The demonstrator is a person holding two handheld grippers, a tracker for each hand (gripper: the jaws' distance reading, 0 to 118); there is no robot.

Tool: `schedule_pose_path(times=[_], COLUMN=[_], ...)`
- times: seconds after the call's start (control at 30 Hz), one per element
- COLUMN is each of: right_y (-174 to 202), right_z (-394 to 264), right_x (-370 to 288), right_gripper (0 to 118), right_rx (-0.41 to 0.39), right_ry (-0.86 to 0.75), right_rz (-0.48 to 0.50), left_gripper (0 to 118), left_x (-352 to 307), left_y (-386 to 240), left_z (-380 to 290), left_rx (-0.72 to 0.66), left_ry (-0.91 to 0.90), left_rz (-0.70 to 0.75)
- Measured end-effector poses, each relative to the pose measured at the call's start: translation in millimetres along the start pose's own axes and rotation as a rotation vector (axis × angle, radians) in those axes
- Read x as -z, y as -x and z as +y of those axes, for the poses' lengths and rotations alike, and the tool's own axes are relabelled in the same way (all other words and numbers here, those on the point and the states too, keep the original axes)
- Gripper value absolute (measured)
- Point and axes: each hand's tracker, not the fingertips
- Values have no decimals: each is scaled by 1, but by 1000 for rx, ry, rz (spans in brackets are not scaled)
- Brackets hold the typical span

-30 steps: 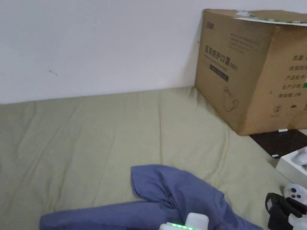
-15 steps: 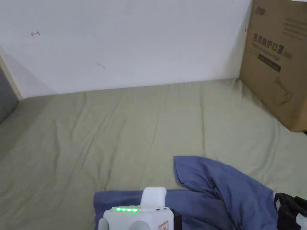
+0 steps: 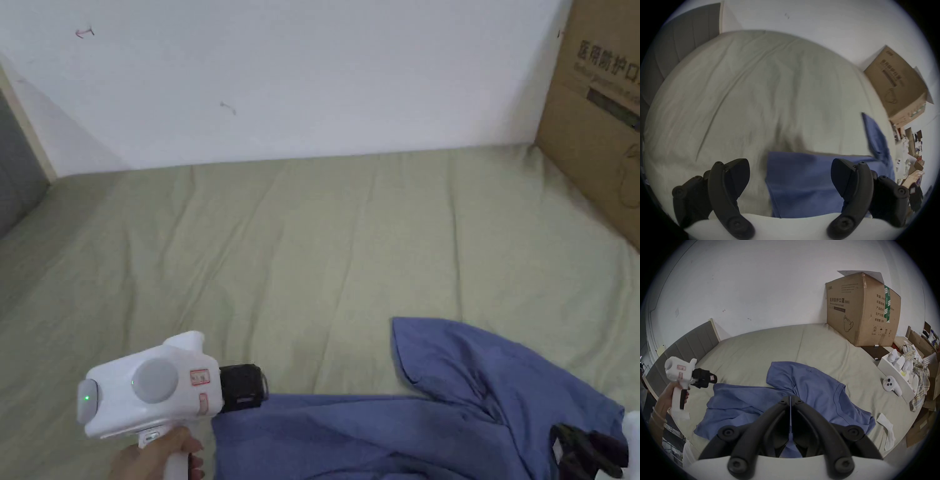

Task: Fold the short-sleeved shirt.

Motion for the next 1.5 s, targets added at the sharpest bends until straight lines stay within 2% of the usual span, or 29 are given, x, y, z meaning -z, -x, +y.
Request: schedule_pose_path(times=[0.13, 0.17, 0.23, 0.27, 0.3, 0.37, 0.4, 0.47, 0.5, 0.53, 0.57, 0.63, 0.67, 0.73, 0.8, 0.87, 0.93, 1.0, 1.03, 1.07, 1.1, 1.13, 1.17, 1.2, 1.23, 1.3, 1.37, 1.43, 1.5], right_y=[-9, -11, -17, -20, -23, -32, -38, -51, -59, -66, -74, -88, -94, -104, -109, -113, -114, -111, -107, -104, -106, -107, -109, -109, -109, -108, -111, -113, -116], right_z=[-8, -9, -11, -11, -10, -6, -1, 12, 23, 34, 48, 74, 86, 105, 117, 116, 109, 93, 88, 90, 96, 96, 97, 98, 100, 105, 106, 112, 126], right_x=[15, 17, 20, 22, 23, 27, 32, 45, 55, 67, 80, 112, 132, 174, 222, 258, 287, 307, 307, 305, 302, 298, 296, 294, 291, 283, 278, 267, 248], right_gripper=[2, 2, 2, 2, 2, 2, 2, 3, 16, 40, 61, 78, 93, 93, 93, 93, 92, 92, 91, 87, 79, 69, 53, 17, 2, 2, 2, 2, 2], right_rx=[10, 10, 11, 11, 15, 41, 60, 58, 48, 22, 33, 12, -13, -90, -182, -156, -130, -181, -201, -251, -219, -212, -210, -208, -209, -219, -170, -149, -72], right_ry=[51, 61, 68, 70, 71, 73, 81, 90, 102, 130, 132, 182, 210, 274, 394, 473, 561, 633, 607, 573, 589, 590, 587, 580, 567, 527, 553, 552, 500], right_rz=[-26, -31, -45, -53, -57, -44, -18, 5, 27, 58, 61, 88, 84, 77, 21, 13, 43, 39, 21, 24, 27, 35, 41, 35, 23, -48, 4, -2, 22], left_gripper=[88, 79, 41, 11, 1, 1, 1, 1, 1, 1, 2, 1, 1, 1, 1, 1, 2, 1, 2, 2, 2, 1, 2, 1, 1, 2, 2, 2, 1], left_x=[53, 51, 40, 37, 33, 29, 28, 22, 15, 9, 2, -13, -20, -35, -46, -52, -55, -56, -56, -55, -55, -56, -57, -60, -62, -69, -75, -85, -96], left_y=[2, -8, -16, -14, -14, -15, -13, -16, -17, -17, -13, -10, -8, -6, -4, -3, -2, -4, -3, -3, -3, -3, -3, -2, 0, 0, 0, -1, -1], left_z=[-10, -18, -16, -13, -15, -14, -14, -14, -13, -12, -12, -10, -10, -10, -11, -11, -12, -12, -13, -13, -13, -13, -13, -12, -10, -8, -6, -5, -1], left_rx=[34, 140, 162, 140, 119, 140, 143, 189, 182, 179, 170, 140, 131, 115, 116, 119, 122, 117, 117, 120, 125, 132, 135, 130, 127, 119, 116, 120, 113], left_ry=[133, 43, 42, 18, 3, -35, -6, -4, -11, -21, -41, -76, -88, -121, -141, -150, -157, -157, -156, -150, -148, -146, -145, -150, -159, -169, -178, -186, -196], left_rz=[111, 141, 182, 188, 207, 261, 213, 215, 208, 195, 177, 137, 118, 83, 71, 67, 66, 62, 60, 62, 67, 71, 74, 75, 72, 69, 79, 82, 74])
